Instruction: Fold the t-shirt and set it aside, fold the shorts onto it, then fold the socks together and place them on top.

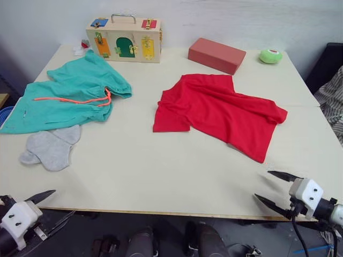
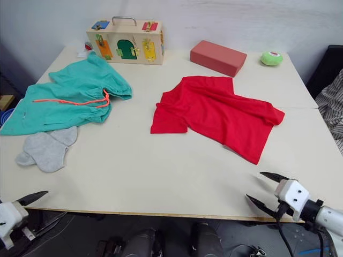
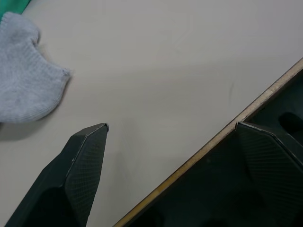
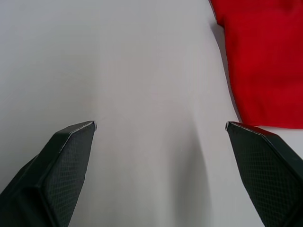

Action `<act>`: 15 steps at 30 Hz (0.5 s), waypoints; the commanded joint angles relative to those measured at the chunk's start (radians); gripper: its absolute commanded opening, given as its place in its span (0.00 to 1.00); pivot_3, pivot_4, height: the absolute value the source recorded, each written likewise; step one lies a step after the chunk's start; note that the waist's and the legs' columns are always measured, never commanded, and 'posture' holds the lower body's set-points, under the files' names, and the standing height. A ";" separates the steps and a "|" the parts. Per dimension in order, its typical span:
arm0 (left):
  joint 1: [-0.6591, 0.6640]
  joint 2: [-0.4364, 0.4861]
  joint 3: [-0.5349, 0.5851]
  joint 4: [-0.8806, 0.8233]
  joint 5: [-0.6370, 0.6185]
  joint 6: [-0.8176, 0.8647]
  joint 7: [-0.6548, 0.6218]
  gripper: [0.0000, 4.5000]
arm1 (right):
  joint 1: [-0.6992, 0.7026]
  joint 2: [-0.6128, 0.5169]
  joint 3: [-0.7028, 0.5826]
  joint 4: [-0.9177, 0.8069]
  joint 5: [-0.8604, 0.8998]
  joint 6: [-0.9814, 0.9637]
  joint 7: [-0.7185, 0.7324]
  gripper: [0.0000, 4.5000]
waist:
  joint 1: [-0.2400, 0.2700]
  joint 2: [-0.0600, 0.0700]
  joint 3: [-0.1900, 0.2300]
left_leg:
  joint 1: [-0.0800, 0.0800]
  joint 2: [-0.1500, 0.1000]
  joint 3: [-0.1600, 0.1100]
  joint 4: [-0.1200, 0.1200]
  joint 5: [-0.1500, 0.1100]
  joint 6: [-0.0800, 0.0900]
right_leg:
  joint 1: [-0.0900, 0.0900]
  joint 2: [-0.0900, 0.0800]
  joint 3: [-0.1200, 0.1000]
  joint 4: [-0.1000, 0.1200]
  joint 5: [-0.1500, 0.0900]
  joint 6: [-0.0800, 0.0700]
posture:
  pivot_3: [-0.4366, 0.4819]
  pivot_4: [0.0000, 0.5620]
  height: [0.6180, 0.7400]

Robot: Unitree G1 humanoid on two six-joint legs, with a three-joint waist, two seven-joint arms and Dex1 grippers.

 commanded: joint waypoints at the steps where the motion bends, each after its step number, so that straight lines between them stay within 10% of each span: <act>1: 0.011 0.004 0.014 -0.046 -0.035 0.012 -0.012 1.00 | -0.028 0.020 -0.011 0.020 0.011 -0.029 -0.016 0.99 | -0.001 0.000 0.000 | 0.000 0.000 0.000 0.000 0.000 0.000 | 0.000 0.000 0.000 0.000 0.000 0.000 | 0.48 0.27 1.00; 10: -0.351 0.184 -0.198 -0.215 -0.128 0.363 -0.031 1.00 | -0.147 0.059 -0.012 0.022 -0.048 -0.002 -0.155 0.99 | 0.020 0.003 0.001 | 0.000 0.000 0.000 0.001 0.003 -0.001 | -0.001 0.001 0.000 0.004 -0.001 -0.001 | 0.48 0.27 1.00; 15: -0.951 0.126 -0.592 0.037 0.146 0.358 -0.028 1.00 | -0.277 0.008 0.042 0.036 -0.168 0.137 -0.245 0.99 | 0.028 0.005 0.000 | 0.000 -0.001 0.002 0.001 0.011 -0.006 | -0.001 0.002 0.001 0.007 0.000 -0.001 | 0.48 0.27 1.00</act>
